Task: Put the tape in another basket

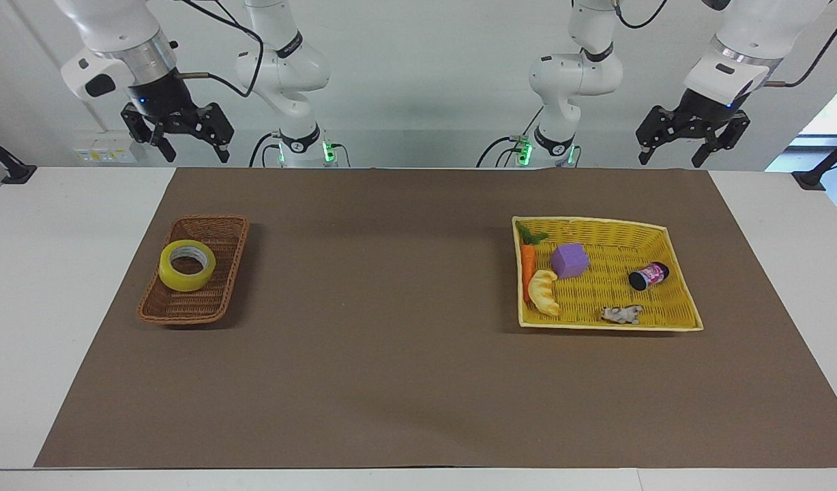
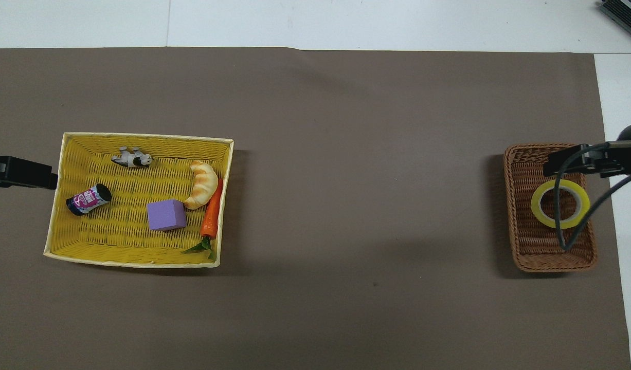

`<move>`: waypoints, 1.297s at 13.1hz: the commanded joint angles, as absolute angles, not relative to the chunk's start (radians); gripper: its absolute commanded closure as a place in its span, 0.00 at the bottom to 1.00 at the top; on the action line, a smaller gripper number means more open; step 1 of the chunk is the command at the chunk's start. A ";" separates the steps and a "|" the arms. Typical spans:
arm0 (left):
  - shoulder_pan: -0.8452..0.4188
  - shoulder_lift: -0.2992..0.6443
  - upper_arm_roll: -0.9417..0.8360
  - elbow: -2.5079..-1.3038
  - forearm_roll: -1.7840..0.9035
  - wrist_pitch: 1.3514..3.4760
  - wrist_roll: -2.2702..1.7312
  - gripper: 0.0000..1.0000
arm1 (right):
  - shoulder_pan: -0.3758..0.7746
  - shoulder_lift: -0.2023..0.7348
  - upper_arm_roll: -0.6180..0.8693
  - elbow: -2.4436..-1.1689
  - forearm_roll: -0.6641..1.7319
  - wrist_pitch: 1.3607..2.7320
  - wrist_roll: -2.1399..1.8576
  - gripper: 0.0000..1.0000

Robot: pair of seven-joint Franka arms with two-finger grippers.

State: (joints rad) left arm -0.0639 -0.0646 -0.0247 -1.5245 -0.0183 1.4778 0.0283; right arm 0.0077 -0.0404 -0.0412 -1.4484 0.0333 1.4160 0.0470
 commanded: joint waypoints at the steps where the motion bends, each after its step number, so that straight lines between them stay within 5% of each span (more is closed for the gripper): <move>1: -0.055 -0.071 -0.032 -1.529 -0.003 1.466 0.035 0.00 | -0.005 -0.084 -0.038 -1.469 0.028 1.407 0.060 0.00; 17: -0.055 -0.071 -0.032 -1.529 -0.003 1.466 0.035 0.00 | 0.008 -0.113 -0.032 -1.489 0.015 1.374 -0.026 0.00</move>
